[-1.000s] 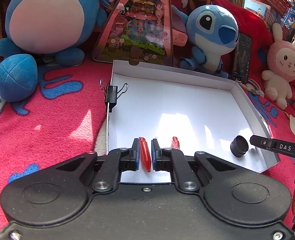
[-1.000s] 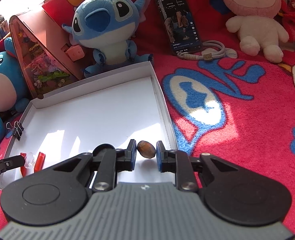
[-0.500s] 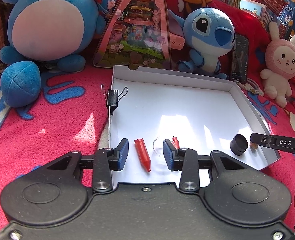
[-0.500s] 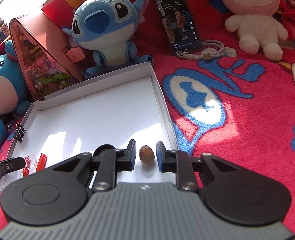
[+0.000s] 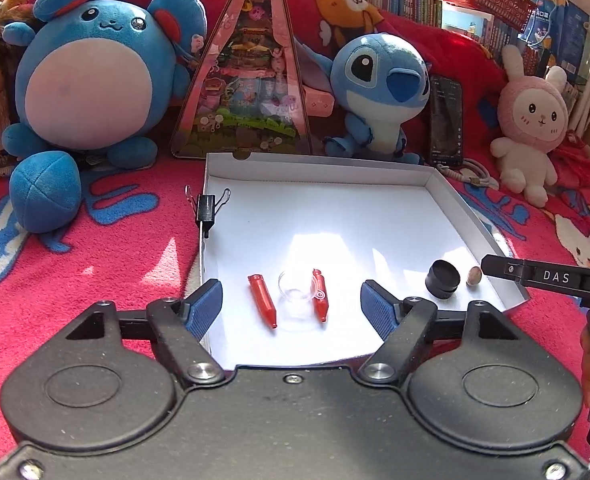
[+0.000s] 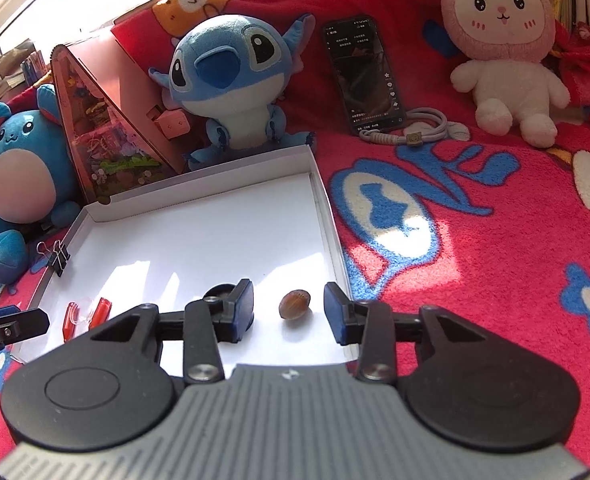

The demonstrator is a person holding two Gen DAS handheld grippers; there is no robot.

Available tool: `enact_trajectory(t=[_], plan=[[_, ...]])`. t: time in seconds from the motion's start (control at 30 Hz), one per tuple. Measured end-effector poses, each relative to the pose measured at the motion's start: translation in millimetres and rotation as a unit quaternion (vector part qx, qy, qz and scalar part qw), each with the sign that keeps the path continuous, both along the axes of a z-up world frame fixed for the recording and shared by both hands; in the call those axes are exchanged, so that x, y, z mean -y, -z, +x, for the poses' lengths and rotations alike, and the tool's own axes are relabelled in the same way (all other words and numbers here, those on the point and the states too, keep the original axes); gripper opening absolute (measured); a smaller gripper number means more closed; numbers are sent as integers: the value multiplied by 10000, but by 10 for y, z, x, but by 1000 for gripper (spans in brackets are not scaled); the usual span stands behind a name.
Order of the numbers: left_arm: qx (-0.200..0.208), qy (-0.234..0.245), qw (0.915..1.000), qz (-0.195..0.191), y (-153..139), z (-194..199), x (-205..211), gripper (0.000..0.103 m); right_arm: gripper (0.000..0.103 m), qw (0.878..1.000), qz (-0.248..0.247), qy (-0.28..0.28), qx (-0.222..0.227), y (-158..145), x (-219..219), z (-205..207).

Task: Organize rigid objects
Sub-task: 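Lower the crayon and nut into the tray and open both tools, then withdraw both tools from the tray back over the remaining objects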

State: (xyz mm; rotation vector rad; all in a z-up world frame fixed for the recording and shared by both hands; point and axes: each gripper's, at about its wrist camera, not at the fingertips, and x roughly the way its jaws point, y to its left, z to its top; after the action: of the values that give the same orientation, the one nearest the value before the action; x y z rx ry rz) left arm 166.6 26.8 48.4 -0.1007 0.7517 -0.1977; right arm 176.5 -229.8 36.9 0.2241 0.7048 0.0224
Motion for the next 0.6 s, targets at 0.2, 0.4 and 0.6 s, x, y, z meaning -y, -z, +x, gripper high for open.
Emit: enact_trajectory(t=[0.2, 0.4, 0.6], plan=[[175, 171, 9996, 124, -79, -203, 83, 82, 68, 9993, -197, -212, 253, -73, -54, -185], [309, 350, 9988, 162, -111, -412, 136, 85, 78, 9952, -582, -535, 571, -143, -178, -399], [411, 498, 9977, 202, -124, -611, 175, 86, 85, 9911, -788, -752, 771, -157, -279, -583]])
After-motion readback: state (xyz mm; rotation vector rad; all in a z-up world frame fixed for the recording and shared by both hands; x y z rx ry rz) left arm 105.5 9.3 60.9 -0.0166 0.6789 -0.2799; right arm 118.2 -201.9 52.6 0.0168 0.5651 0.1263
